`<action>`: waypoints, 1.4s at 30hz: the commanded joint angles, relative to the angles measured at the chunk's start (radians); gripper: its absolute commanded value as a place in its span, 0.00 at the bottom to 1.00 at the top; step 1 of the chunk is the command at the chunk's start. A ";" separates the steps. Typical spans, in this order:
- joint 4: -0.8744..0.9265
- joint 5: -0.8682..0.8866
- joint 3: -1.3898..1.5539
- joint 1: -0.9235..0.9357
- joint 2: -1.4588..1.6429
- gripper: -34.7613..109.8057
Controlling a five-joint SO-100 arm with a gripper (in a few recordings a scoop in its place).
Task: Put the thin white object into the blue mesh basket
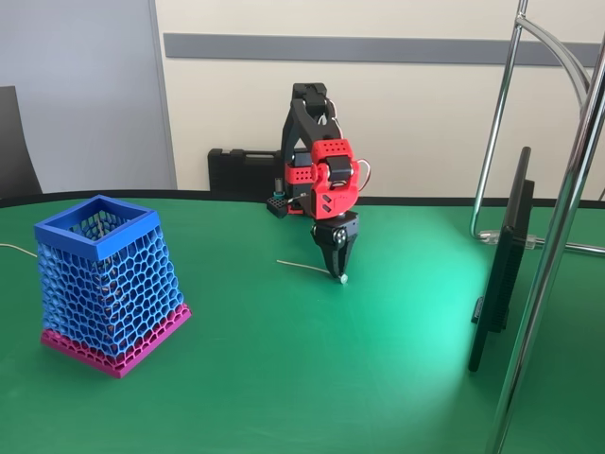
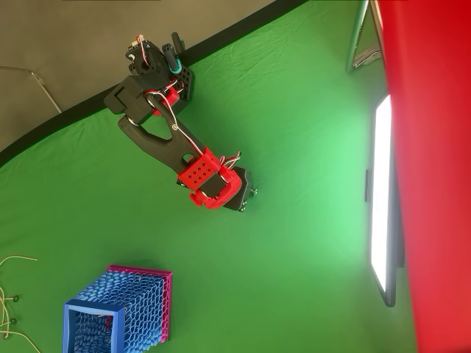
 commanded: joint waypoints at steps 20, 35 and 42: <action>0.029 -0.084 -0.046 0.000 0.106 0.28; 0.083 -0.454 -0.201 0.003 0.267 0.26; 0.083 -0.557 -0.333 0.067 0.304 0.27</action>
